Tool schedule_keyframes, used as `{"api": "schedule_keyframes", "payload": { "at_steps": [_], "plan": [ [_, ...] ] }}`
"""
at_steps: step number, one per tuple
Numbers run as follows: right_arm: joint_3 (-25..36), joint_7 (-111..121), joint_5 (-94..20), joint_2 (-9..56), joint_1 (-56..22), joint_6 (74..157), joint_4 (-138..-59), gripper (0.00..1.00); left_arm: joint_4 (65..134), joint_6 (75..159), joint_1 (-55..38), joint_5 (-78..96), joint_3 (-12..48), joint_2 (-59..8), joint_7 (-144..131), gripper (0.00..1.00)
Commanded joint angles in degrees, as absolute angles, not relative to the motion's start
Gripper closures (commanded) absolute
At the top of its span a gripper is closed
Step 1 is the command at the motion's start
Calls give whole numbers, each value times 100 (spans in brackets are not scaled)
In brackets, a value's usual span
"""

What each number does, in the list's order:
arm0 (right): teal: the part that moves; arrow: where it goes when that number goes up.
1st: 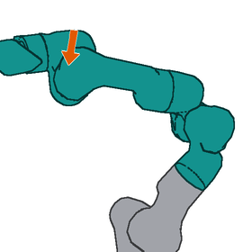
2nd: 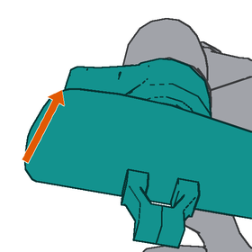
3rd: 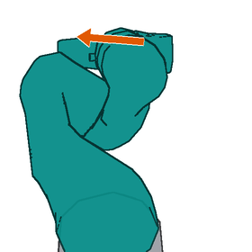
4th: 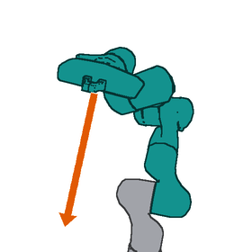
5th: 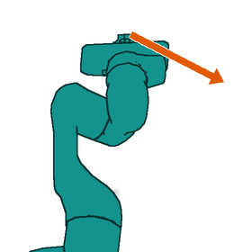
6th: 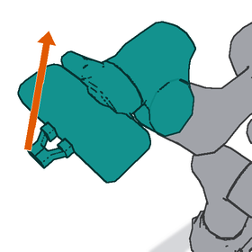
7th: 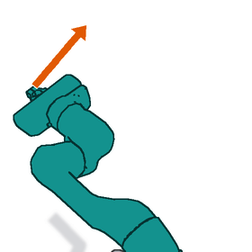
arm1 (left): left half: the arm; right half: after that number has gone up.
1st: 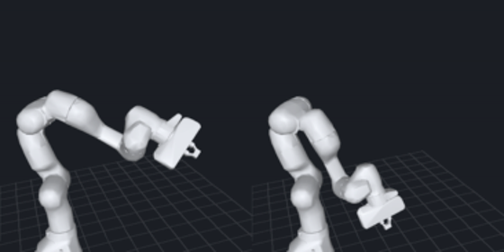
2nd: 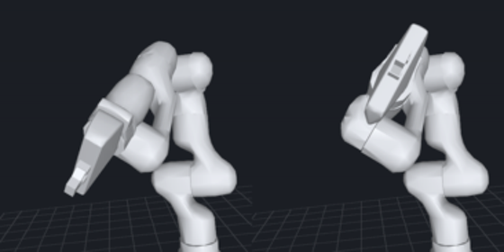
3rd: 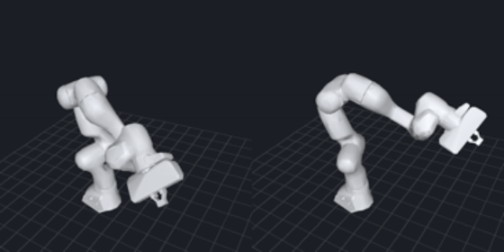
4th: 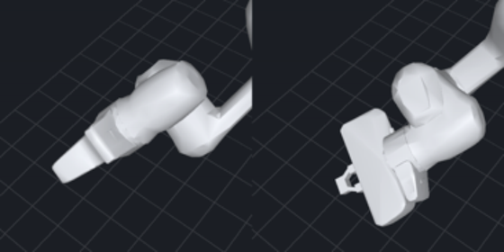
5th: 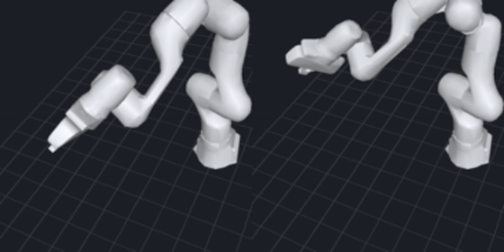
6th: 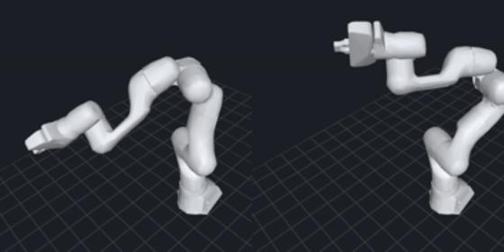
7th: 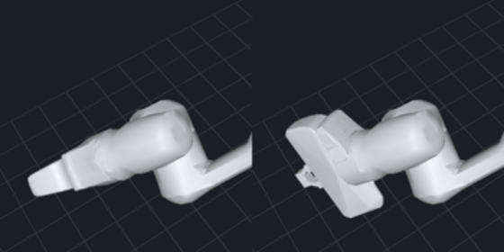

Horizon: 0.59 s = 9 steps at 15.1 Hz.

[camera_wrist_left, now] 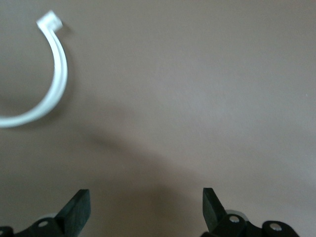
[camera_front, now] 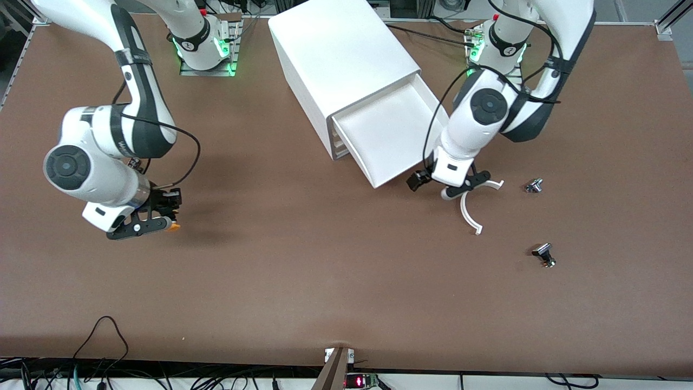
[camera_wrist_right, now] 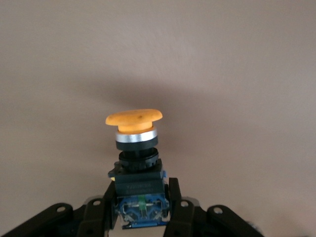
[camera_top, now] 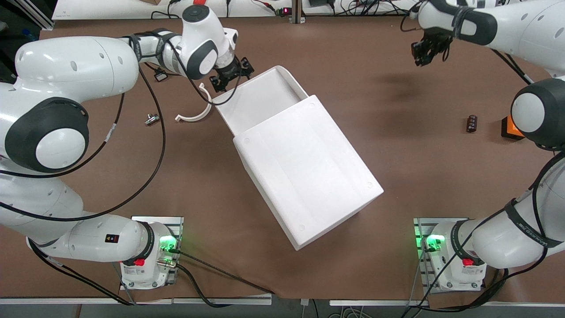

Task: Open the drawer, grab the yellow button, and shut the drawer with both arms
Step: 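Push the drawer shut with the left gripper while the right gripper lowers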

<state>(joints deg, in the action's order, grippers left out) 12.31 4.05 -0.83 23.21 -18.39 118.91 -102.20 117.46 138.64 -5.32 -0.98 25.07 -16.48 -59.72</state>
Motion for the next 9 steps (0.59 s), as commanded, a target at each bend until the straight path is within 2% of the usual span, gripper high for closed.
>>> {"api": "schedule_keyframes", "payload": {
  "at_steps": [1, 4, 6, 7, 8, 9],
  "plan": [
    [1169, 87, -88, 1978, -1618, 13056, -11571, 72, 12031, 13834, -519, -237, 2838, -1345, -6730, 0],
    [1178, 438, -35, 1898, -1450, 14682, -12776, 73, 12383, 13834, -510, -211, 3347, -1143, -7231, 0],
    [1187, 667, -35, 1942, -1354, 15134, -13042, 72, 12515, 13808, -510, -176, 3759, -1090, -7513, 0],
    [1187, 703, -35, 1942, -1258, 15117, -13043, 67, 12568, 13790, -510, -176, 4005, -1046, -7593, 0],
    [1187, 625, -44, 1942, -1196, 15048, -13034, 42, 12603, 13781, -510, -176, 4164, -1037, -7629, 0],
    [1187, 572, -87, 1942, -1195, 14960, -12947, 0, 12630, 13781, -510, -176, 4253, -1020, -7629, 0]
  ]
}}
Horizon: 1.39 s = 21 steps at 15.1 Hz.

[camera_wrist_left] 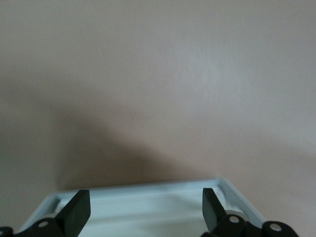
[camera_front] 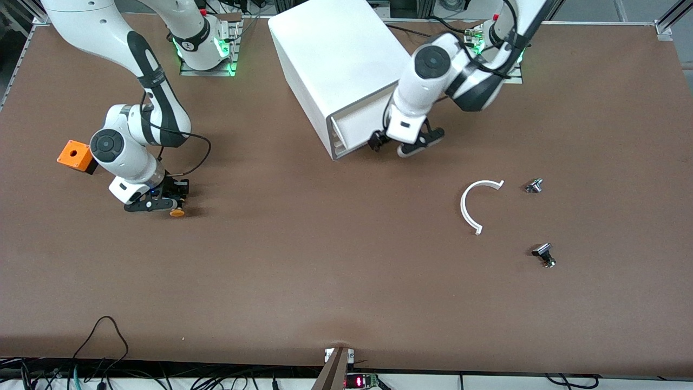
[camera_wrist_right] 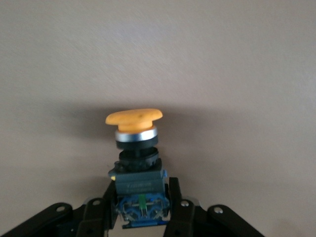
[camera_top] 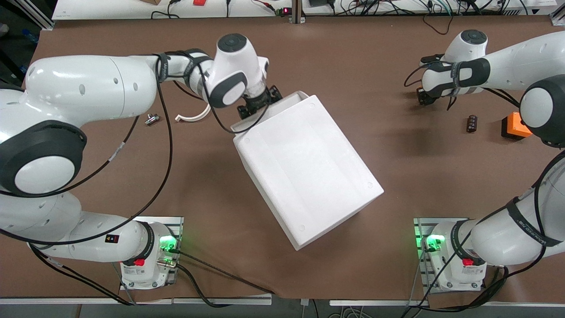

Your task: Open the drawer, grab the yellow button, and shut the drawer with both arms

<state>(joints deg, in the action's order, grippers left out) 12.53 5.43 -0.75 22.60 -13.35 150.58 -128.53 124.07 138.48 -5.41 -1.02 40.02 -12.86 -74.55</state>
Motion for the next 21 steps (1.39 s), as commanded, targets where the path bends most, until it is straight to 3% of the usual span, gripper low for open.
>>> {"api": "schedule_keyframes", "payload": {
  "at_steps": [1, 6, 11, 15, 18, 21],
  "plan": [
    [1178, 432, -97, 1916, -1195, 14811, -12798, 0, 12639, 13773, -510, -176, 4358, -993, -7664, 0],
    [1169, 9, -114, 1854, -1204, 11861, -10621, 0, 12647, 13746, -483, -167, 4465, -984, -7708, 0],
    [1169, -8, -158, 1819, -1222, 10804, -9565, 0, 12612, 13790, -116, -254, 4325, -1002, -7123, 0],
    [1012, -772, -307, 1811, -1196, 10162, -8809, 0, 12253, 13747, 193, -255, 3176, -958, -4260, 0],
    [250, -835, -237, 1784, -574, 9416, -8115, 0, 11841, 13510, 447, -255, 2621, -783, -3543, 0],
    [-9, -791, -211, 1574, -123, 9369, -7928, 0, 10955, 12100, 588, -255, 2295, -581, -3245, 0]
  ]
}}
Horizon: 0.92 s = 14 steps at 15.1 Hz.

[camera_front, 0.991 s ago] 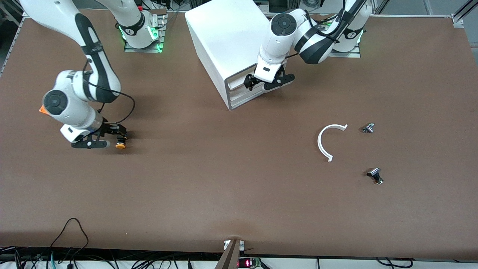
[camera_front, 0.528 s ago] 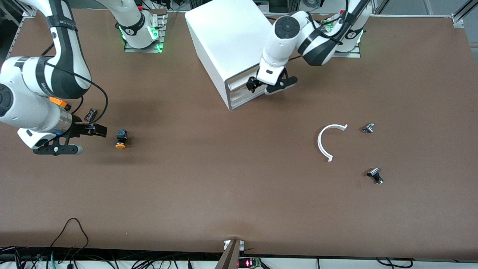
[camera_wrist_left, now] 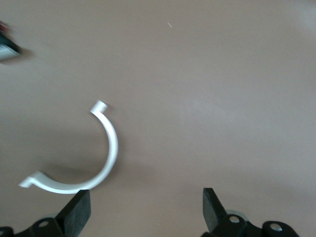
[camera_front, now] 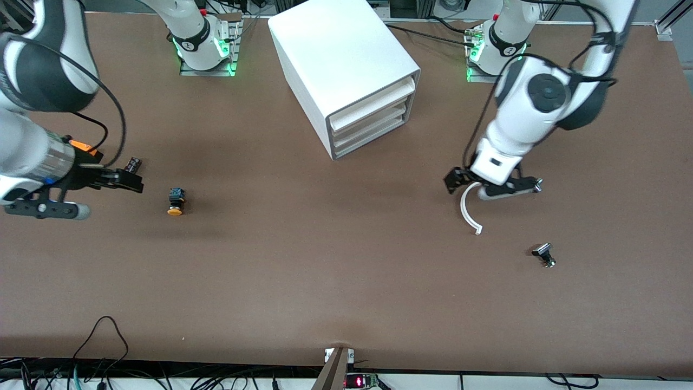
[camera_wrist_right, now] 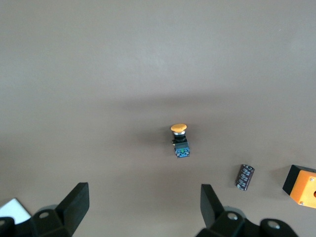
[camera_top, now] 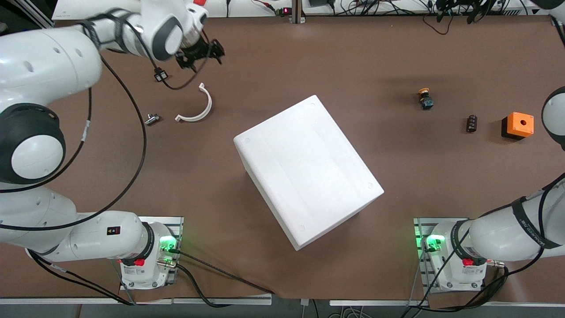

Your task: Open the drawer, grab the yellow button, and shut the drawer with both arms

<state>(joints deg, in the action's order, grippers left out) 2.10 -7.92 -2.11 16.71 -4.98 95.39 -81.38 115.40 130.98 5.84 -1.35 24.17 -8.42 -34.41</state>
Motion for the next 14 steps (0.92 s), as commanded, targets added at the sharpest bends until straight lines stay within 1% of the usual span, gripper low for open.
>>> {"api": "schedule_keyframes", "payload": {
  "at_steps": [1, 4, 5, 7, 9, 11, 14],
  "plan": [
    [122, -791, -211, 1469, -106, 9404, -7928, 0, 10647, 11554, 632, -255, 2242, -510, -2965, 0],
    [868, -555, -290, 1249, -62, 9361, -7945, 0, 10012, 10445, 659, -255, 1733, -291, -1876, 0],
    [975, -354, -281, 1161, -53, 9308, -7989, 0, 9880, 10241, 650, -255, 1575, -229, -1602, 0],
    [1037, -168, -229, 1073, 69, 9185, -8094, 0, 9625, 9811, 650, -255, 1381, -193, -1258, 0],
    [1046, 270, -150, 950, 97, 8879, -8174, 0, 9519, 9450, 650, -255, 1284, -185, -1187, 0],
    [1028, 457, -105, 923, 97, 8641, -8174, 0, 9405, 9378, 650, -255, 1222, -220, -1178, 0],
    [976, 440, -105, 862, -17, 8648, -8244, 0, 9255, 9150, 633, -211, 1248, -264, -1213, 0]
  ]
}}
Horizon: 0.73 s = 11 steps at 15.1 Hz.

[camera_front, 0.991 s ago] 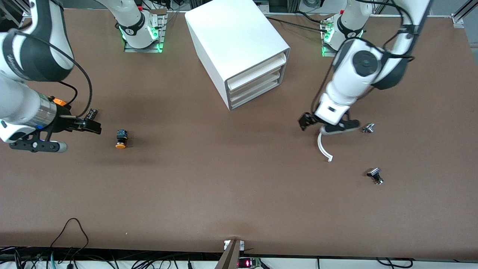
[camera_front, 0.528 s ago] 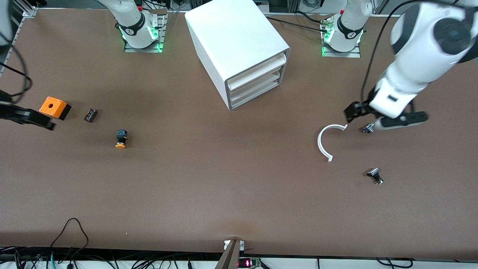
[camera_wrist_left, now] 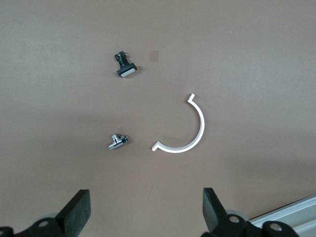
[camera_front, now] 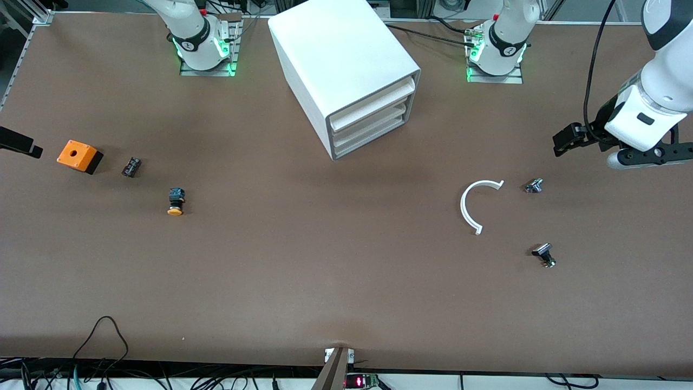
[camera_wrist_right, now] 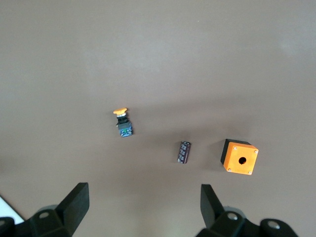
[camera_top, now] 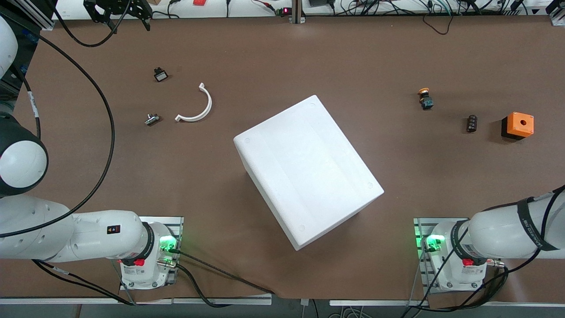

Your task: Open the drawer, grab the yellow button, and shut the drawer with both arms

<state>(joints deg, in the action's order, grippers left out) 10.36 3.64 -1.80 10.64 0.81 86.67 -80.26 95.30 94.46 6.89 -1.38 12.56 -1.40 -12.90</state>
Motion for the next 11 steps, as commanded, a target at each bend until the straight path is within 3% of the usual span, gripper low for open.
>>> {"api": "schedule_keyframes", "payload": {
  "at_steps": [1, 4, 11],
  "plan": [
    [958, 396, -105, 870, -122, 8727, -8314, 0, 9246, 9141, 633, -202, 1257, -264, -1204, 0],
    [949, 387, -97, 827, -229, 8947, -8866, 0, 9246, 9141, 642, -193, 1257, -272, -1152, 0],
    [940, 213, -27, 467, -527, 9140, -9288, 0, 9229, 9158, 773, -176, 1230, -334, -554, 0]
  ]
}}
